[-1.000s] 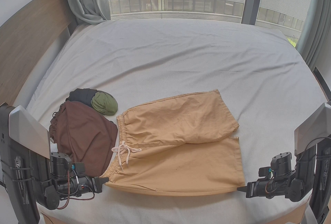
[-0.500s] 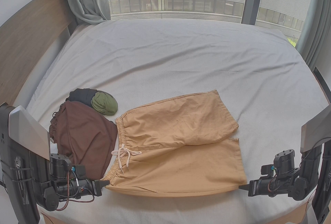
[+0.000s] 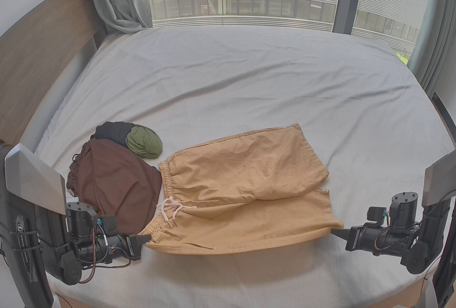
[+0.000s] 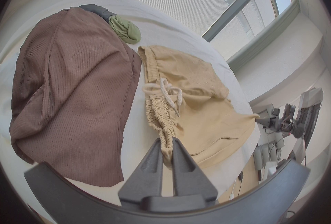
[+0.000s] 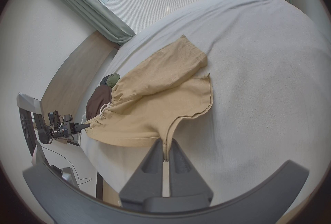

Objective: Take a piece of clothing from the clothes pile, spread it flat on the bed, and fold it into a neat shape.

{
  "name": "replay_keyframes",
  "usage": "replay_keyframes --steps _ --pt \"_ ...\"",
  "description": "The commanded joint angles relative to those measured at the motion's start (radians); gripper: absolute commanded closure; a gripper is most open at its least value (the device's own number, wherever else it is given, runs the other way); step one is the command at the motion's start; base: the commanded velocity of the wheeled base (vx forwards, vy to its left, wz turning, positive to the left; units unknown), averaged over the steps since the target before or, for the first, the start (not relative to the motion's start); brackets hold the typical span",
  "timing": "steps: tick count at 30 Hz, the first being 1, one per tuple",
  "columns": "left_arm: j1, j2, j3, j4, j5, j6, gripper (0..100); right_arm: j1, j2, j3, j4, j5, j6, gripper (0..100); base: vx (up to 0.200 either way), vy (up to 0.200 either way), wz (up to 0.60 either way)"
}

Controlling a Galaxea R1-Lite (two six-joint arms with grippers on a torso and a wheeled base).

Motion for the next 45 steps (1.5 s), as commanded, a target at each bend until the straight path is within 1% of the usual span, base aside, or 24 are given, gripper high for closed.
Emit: replay_keyframes --steps 1,9,12,15,25,26,31,33,38,45 --pt "-0.003 -0.032 -0.037 -0.002 0.003 -0.034 100 -0.002 -0.012 0.01 -0.017 -0.001 0.012 100 0.0 0.0 0.0" --pt "-0.017 -0.077 -0.086 -0.002 0.012 -0.124 100 -0.02 -0.036 -0.044 -0.017 -0.001 0.014 100 0.0 0.0 0.0" --pt "-0.017 -0.077 -0.102 -0.002 0.023 -0.144 100 -0.02 -0.046 -0.062 -0.017 -0.001 0.027 100 0.0 0.0 0.0" --pt "-0.017 -0.075 -0.114 -0.002 0.037 -0.153 100 -0.02 -0.052 -0.081 -0.017 -0.001 0.033 100 0.0 0.0 0.0" --pt "-0.024 -0.07 -0.155 -0.002 0.045 -0.167 100 -0.031 -0.058 -0.148 -0.017 -0.004 0.037 100 0.0 0.0 0.0" --pt "-0.024 -0.069 -0.171 -0.002 0.06 -0.172 100 -0.035 -0.059 -0.163 -0.017 -0.004 0.041 100 0.0 0.0 0.0" --pt "-0.05 -0.069 -0.203 -0.002 0.088 -0.216 100 -0.055 -0.061 -0.2 -0.017 -0.004 0.041 100 0.0 0.0 0.0" --pt "-0.058 -0.066 -0.215 -0.002 0.097 -0.221 100 -0.063 -0.059 -0.212 -0.017 -0.004 0.041 100 0.0 0.0 0.0" --pt "-0.066 -0.063 -0.241 -0.002 0.098 -0.225 100 -0.078 -0.059 -0.242 -0.015 -0.004 0.041 100 0.0 0.0 0.0" --pt "-0.072 -0.063 -0.258 -0.002 0.108 -0.242 100 -0.078 -0.061 -0.274 -0.015 -0.004 0.04 100 0.0 0.0 0.0"
